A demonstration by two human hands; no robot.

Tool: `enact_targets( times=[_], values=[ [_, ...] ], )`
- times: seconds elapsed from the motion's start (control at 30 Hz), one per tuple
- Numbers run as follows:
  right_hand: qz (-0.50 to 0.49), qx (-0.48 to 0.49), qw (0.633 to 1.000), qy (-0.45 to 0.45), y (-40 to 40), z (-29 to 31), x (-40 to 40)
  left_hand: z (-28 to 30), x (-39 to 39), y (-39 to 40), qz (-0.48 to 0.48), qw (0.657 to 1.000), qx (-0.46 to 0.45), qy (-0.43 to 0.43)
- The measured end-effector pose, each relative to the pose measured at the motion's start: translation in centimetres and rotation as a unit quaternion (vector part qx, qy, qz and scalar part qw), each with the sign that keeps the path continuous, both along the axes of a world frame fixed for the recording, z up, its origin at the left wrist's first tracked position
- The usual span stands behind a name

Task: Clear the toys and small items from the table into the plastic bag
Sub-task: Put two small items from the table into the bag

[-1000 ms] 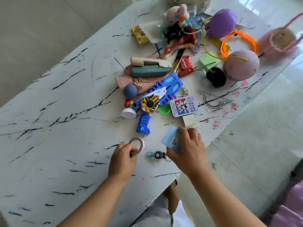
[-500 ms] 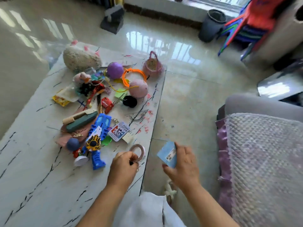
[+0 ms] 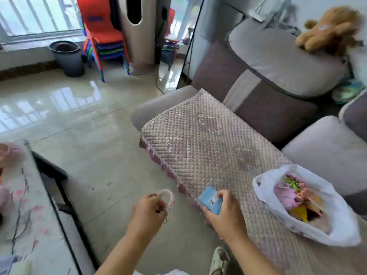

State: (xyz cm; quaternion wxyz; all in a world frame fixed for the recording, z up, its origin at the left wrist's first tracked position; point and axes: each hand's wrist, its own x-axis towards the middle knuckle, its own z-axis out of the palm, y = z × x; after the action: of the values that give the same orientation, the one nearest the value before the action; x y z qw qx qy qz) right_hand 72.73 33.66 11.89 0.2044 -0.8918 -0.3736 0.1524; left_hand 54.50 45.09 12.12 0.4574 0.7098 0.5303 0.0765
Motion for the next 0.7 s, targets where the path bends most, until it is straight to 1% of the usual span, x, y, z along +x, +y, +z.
enact_targets(
  times=[0.1,0.2,0.27,0.4,0.5,0.63,0.7],
  values=[
    [-0.098,0.026,0.995,0.009,-6.1,0.3,6.2,0.3,8.8,-3.1,-0.090,0.996,0.012,-0.009],
    [-0.163,0.036,0.986,0.021,-11.6,-0.2,11.9,0.9,16.7,-7.0,-0.148,0.989,-0.010,0.004],
    [-0.205,0.047,0.977,0.036,-15.1,-0.5,15.8,0.8,21.9,-9.9,-0.181,0.983,-0.008,0.012],
    [-0.273,0.066,0.959,0.046,-20.9,-1.6,23.3,0.0,31.4,-15.4,-0.273,0.961,-0.015,0.039],
    [-0.300,0.084,0.949,0.042,-24.9,-2.4,28.6,-0.5,37.9,-19.0,-0.305,0.951,-0.001,0.039],
    [-0.326,0.015,0.945,0.029,-29.2,-3.5,34.2,-1.4,44.6,-22.7,-0.322,0.945,-0.028,0.047],
    [-0.346,0.011,0.937,0.042,-30.7,-4.4,36.5,-2.0,47.2,-24.0,-0.335,0.939,-0.039,0.064]
  ],
)
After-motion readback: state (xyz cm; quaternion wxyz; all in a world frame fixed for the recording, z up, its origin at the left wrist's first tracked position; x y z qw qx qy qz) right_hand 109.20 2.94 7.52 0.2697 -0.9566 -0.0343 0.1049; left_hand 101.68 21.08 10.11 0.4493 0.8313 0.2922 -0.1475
